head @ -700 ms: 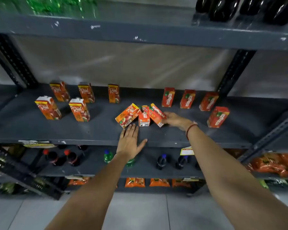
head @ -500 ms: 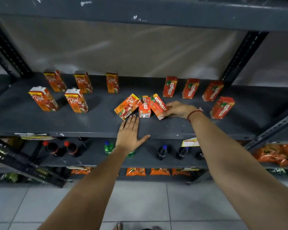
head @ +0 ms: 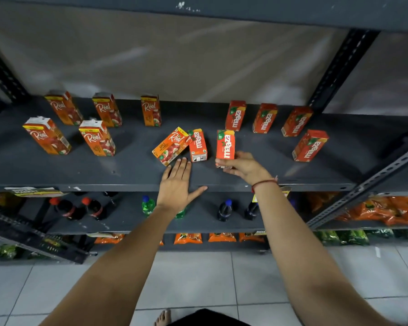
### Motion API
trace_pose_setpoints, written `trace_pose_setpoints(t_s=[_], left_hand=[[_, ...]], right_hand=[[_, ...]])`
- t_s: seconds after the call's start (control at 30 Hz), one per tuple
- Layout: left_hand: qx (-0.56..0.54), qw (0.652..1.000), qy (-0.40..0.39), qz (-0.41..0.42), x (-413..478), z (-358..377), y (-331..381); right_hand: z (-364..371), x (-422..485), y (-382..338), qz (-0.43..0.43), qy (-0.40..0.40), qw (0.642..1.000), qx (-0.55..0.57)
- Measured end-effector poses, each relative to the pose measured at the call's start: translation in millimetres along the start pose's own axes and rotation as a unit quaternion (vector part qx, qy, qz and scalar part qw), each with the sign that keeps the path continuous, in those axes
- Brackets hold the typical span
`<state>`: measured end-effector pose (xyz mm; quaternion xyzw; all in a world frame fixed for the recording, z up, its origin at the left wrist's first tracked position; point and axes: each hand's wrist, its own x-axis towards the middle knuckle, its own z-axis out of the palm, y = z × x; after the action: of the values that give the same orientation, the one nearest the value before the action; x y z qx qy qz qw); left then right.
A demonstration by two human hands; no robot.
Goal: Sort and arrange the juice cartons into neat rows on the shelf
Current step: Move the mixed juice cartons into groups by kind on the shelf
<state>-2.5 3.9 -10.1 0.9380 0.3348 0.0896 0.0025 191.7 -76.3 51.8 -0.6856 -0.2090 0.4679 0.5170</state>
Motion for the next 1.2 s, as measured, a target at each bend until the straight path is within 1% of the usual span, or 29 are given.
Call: trace_pose_setpoints(t_s=[0.07, 0.1, 0.17, 0.3, 0.43, 0.53, 0.73, 0.9, 1.0, 1.1, 1.2], left_hand=[[0.001, 1.000, 0.004, 0.000, 0.0, 0.5, -0.5], [0.001, 1.000, 0.003, 0.001, 0.1, 0.7, -0.9], [-0.003, 1.000, 0.008, 0.001, 1.1, 0.3, -0.3], [-0.021, 1.000, 0.013, 0.002, 1.1, -2.0, 1.4], [-0.022, 1.000, 0.002, -0.001, 0.3, -1.5, 0.8], [-0.021, 1.000, -0.009, -0.006, 0.3, -2.1, 1.6], [-0.026, 0.999, -0.016, -0.009, -0.1, -4.8, 2.7], [-0.027, 0.999, -0.016, -0.006, -1.3, -6.8, 3.7], [-0.021, 1.000, -0.019, -0.007, -1.2, -7.3, 4.4], [-0.017, 1.000, -0.021, -0.009, -1.0, -7.3, 4.7], [-0.012, 1.000, -0.020, -0.013, -1.4, -7.9, 5.1]], right_hand=[[5.5, -6.8, 7.9, -0.036, 0.017, 0.997, 0.064], [8.5, -9.4, 11.8, -0.051, 0.025, 0.995, 0.078], [13.8, -13.7, 18.4, -0.077, 0.044, 0.994, 0.071], [21.3, -19.5, 24.0, -0.111, 0.062, 0.992, 0.015], [26.6, -19.2, 27.1, -0.108, 0.064, 0.991, -0.038], [30.1, -18.9, 27.5, -0.108, 0.071, 0.990, -0.050], [27.2, -20.8, 26.8, -0.113, 0.066, 0.991, -0.043], [4.7, -21.7, 28.5, -0.115, 0.046, 0.992, 0.016], [-25.9, -19.3, 25.7, -0.121, 0.088, 0.989, 0.004], [-64.1, -15.9, 19.5, -0.131, 0.161, 0.977, -0.045], [-99.0, -11.5, 14.0, -0.135, 0.201, 0.965, -0.104]])
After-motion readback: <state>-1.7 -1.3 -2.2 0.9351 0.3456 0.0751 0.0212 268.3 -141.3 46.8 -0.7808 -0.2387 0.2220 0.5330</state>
